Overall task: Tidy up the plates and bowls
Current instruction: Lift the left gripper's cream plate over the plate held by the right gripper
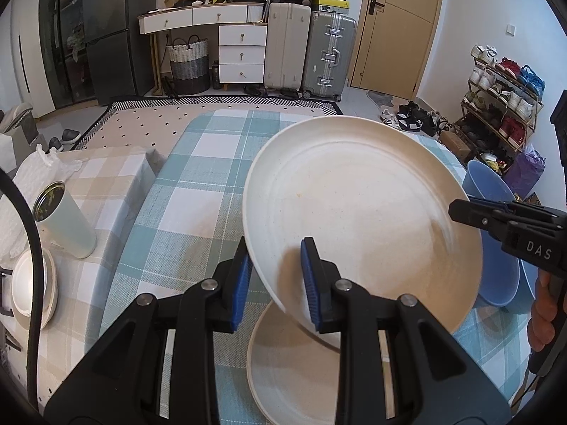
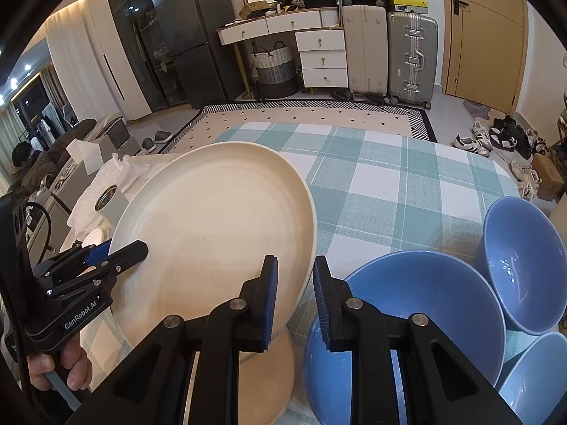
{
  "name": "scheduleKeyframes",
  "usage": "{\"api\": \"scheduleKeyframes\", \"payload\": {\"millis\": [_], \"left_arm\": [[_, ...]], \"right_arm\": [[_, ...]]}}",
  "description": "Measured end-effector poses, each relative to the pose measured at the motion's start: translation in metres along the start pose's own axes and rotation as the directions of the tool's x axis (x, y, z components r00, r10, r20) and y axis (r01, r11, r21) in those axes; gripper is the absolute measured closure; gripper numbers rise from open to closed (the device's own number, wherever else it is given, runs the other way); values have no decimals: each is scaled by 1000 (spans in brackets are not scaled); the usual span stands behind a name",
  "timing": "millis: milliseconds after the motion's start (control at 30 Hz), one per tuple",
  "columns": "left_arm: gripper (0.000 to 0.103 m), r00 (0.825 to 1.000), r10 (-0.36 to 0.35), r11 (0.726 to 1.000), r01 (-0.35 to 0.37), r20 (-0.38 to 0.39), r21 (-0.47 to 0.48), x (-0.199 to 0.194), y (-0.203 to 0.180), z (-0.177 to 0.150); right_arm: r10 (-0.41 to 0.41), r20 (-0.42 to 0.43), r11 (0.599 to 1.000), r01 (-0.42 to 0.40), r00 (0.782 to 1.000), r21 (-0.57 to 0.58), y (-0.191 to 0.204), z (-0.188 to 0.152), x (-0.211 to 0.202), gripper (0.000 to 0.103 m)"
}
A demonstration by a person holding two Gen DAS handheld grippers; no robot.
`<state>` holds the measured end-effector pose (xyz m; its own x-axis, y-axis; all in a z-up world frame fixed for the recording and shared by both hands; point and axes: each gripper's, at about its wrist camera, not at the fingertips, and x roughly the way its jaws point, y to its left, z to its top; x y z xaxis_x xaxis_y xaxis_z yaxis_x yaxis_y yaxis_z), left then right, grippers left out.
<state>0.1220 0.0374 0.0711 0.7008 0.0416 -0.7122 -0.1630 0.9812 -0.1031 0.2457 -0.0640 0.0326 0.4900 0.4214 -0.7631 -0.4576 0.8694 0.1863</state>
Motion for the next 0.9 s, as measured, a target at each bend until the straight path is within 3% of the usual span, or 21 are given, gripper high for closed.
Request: {"api": "scheduleKeyframes", "payload": {"millis": [900], "left_arm": [[79, 1000, 28, 999, -28, 12, 18, -11, 18, -41]], "right_arm": [[59, 3, 998, -59, 998, -33, 23, -47, -9, 82]]}}
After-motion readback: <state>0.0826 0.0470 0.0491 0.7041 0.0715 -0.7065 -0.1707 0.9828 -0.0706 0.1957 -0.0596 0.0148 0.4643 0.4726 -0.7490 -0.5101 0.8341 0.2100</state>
